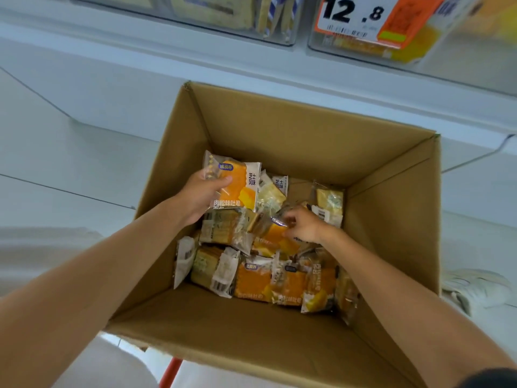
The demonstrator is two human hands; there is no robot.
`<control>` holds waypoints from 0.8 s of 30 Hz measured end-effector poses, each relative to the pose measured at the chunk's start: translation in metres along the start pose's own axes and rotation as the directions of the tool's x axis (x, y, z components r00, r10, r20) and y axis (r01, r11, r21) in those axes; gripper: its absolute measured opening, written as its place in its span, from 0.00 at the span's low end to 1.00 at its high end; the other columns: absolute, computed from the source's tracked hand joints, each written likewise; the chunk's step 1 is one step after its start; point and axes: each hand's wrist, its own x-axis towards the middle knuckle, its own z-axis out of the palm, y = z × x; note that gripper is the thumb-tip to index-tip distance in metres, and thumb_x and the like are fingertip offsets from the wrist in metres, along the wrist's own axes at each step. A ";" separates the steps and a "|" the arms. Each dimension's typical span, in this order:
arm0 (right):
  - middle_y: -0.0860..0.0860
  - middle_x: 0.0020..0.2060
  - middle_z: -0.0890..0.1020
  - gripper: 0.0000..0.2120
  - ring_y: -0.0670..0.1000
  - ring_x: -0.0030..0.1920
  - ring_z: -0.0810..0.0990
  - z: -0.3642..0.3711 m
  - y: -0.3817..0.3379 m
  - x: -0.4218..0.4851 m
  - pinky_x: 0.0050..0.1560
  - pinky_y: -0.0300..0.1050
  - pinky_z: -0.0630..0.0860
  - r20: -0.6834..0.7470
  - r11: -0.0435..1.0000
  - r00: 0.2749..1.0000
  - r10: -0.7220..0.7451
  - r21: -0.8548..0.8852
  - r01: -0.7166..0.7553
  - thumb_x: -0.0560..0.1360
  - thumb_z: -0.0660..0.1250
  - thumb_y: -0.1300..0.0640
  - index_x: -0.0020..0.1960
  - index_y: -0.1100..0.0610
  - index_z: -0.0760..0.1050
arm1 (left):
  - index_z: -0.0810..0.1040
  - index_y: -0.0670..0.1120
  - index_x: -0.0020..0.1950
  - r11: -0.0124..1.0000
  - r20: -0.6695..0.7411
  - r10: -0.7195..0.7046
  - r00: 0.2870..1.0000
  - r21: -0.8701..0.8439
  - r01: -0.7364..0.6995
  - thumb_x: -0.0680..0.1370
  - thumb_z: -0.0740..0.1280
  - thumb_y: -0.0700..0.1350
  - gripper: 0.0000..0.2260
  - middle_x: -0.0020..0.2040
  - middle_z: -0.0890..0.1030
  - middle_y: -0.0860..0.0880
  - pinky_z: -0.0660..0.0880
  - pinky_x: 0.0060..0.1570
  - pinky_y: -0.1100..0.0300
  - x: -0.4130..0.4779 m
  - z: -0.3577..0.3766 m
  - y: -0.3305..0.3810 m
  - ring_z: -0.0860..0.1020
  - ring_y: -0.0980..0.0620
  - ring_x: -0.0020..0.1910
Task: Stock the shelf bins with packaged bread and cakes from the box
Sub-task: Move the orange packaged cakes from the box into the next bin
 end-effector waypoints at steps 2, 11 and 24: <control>0.50 0.54 0.79 0.17 0.51 0.55 0.77 -0.029 -0.022 -0.028 0.53 0.43 0.71 -0.066 0.996 0.995 -0.072 0.056 0.076 0.73 0.74 0.56 0.60 0.57 0.77 | 0.75 0.46 0.64 0.997 0.008 0.045 0.999 0.063 -0.046 0.80 0.67 0.44 0.13 0.49 0.85 0.48 0.79 0.41 0.60 -0.006 0.002 0.009 0.84 0.52 0.45; 0.47 0.63 0.73 0.25 0.48 0.65 0.73 -0.148 -0.123 -0.171 0.65 0.43 0.70 -0.358 0.940 0.870 -0.338 -0.092 0.328 0.72 0.75 0.52 0.66 0.54 0.72 | 0.79 0.53 0.51 0.884 0.381 0.216 0.899 0.315 -0.346 0.77 0.70 0.52 0.06 0.47 0.83 0.56 0.73 0.43 0.67 -0.084 0.081 0.087 0.80 0.61 0.47; 0.49 0.53 0.74 0.29 0.51 0.51 0.74 -0.318 -0.113 -0.347 0.47 0.50 0.73 -0.809 0.917 0.454 -0.373 -0.397 0.045 0.63 0.80 0.48 0.58 0.47 0.70 | 0.72 0.51 0.39 0.485 0.463 0.700 0.544 0.251 -0.838 0.74 0.75 0.48 0.12 0.28 0.72 0.59 0.65 0.28 0.73 -0.139 0.226 0.266 0.71 0.64 0.27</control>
